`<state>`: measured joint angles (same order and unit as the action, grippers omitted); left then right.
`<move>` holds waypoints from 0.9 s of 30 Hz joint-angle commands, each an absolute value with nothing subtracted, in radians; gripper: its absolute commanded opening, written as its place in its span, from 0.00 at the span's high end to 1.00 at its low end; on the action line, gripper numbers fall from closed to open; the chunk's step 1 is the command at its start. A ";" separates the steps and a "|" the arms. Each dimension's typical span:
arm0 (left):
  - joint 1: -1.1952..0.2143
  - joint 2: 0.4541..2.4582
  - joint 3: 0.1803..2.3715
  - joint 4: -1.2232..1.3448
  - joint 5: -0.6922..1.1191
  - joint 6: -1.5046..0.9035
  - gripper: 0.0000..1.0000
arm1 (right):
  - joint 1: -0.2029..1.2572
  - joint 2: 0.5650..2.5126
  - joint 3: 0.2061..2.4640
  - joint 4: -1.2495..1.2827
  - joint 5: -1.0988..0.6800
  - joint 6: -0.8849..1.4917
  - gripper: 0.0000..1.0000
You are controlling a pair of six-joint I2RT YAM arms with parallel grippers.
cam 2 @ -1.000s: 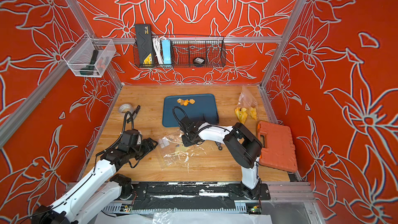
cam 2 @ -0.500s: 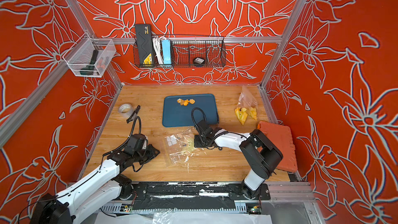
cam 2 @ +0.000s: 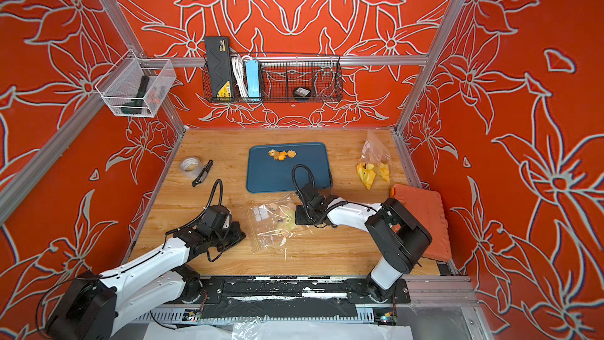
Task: Put the cookies into a resealable bag to prevent moisture
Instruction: Pick up the ziploc bag from the center of the board.
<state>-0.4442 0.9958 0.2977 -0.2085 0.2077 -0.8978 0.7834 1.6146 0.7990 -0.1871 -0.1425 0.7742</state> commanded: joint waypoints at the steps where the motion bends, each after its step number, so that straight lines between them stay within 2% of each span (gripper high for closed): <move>1: -0.461 1.038 0.293 -0.204 0.178 -0.911 1.00 | 0.776 1.594 0.781 -0.205 -0.138 0.791 1.00; 12: -0.468 1.034 0.283 -0.117 0.223 -0.920 0.98 | 0.776 1.597 0.763 -0.197 -0.135 0.794 1.00; 27: -0.468 1.003 0.278 -0.002 0.313 -0.934 0.65 | 0.777 1.618 0.767 -0.196 -0.135 0.794 1.00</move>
